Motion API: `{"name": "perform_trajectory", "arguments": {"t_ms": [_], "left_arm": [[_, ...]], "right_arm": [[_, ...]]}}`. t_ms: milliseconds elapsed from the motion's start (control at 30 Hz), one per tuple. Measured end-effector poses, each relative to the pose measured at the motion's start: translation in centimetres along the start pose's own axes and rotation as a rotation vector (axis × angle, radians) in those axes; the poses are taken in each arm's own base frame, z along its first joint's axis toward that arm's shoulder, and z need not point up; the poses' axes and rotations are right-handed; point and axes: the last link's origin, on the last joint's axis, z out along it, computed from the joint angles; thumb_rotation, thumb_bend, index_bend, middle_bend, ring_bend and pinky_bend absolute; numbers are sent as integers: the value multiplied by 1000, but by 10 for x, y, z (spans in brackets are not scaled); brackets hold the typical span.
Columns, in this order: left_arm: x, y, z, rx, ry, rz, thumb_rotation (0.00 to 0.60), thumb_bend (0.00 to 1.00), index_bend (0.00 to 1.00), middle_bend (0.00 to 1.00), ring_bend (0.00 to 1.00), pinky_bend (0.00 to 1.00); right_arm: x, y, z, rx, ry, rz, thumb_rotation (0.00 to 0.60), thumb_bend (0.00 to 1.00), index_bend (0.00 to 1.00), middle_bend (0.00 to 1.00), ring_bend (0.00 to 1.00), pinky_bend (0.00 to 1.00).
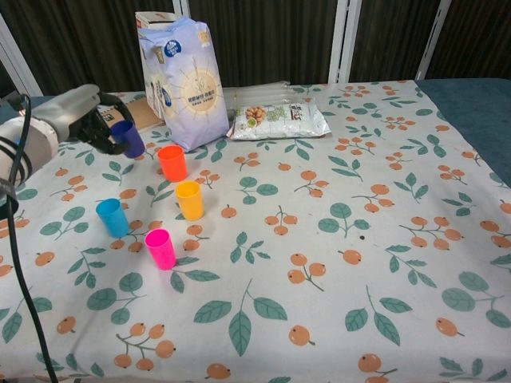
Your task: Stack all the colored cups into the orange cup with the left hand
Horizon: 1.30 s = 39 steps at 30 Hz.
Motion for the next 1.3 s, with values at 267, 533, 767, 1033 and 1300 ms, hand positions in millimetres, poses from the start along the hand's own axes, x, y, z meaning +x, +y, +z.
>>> {"name": "perform_trajectory", "arguments": {"t_ms": [267,533,767,1033,1300], "left_arm": [[5,37,8,-28,41,23,600,350,536,1000,1000,1000],[-15,44,9,-15,18,66,600,352,527,1000,1000,1000],[-28,42,11,-5,2,90,600,354,512,1000,1000,1000],[-39,42,9,-20,-44,96,600,361,299,1000,1000,1000],[-38,50,3,-58,-46,81,600,355,0,1000,1000,1000]], "right_arm": [[2,1,-1,2,2,7,600,140,0,0,0,0],[6,3,-3,3,14,20,600,140,0,0,0,0],[8,4,-3,3,19,25,600,140,0,0,0,0],[7,3,-1,1,12,24,600,140,0,0,0,0],[8,4,-2,3,14,27,600,139,0,0,0,0]]}}
